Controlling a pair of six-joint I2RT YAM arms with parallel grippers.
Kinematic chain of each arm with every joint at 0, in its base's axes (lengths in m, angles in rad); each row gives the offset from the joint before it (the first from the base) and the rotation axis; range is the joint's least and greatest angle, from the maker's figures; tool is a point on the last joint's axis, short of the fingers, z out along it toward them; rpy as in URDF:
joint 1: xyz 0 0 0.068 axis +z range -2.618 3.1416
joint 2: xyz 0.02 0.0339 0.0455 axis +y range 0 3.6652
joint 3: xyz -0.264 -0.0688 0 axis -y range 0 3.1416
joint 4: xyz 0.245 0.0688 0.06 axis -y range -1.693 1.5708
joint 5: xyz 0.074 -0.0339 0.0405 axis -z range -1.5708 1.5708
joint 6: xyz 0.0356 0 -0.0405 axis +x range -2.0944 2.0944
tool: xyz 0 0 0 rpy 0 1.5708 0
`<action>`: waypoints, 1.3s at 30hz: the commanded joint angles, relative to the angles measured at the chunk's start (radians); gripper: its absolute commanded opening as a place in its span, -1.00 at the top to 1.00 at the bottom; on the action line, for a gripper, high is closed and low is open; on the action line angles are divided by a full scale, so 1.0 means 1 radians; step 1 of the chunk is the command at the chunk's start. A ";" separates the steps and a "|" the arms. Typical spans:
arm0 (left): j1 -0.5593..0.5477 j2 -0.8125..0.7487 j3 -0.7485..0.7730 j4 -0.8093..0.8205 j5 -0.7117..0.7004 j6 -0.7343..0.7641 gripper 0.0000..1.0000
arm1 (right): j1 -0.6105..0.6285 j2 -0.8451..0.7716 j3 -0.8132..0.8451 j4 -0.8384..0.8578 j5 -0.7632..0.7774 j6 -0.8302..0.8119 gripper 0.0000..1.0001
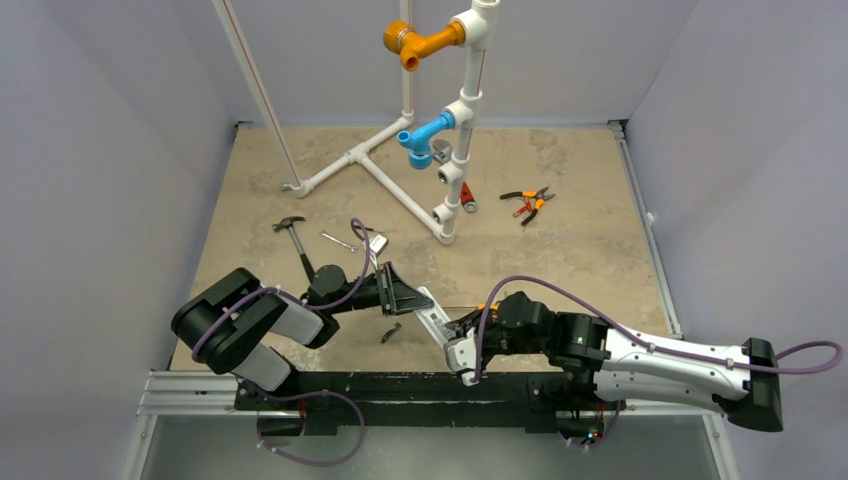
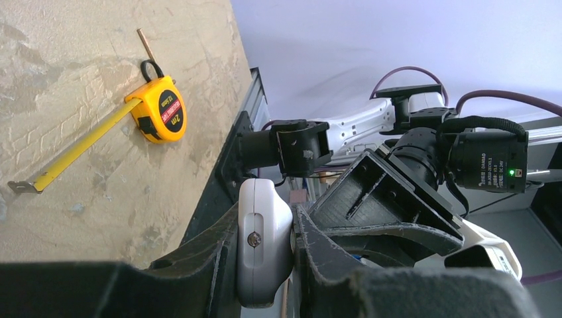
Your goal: Load the batteries into the remote control
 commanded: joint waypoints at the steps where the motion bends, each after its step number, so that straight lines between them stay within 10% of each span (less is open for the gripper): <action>1: -0.005 -0.022 0.000 0.098 0.019 -0.005 1.00 | 0.004 0.002 0.040 0.012 0.031 -0.014 0.39; 39: -0.006 -0.003 0.009 0.098 0.024 -0.012 1.00 | 0.006 -0.071 -0.017 0.129 0.106 0.012 0.47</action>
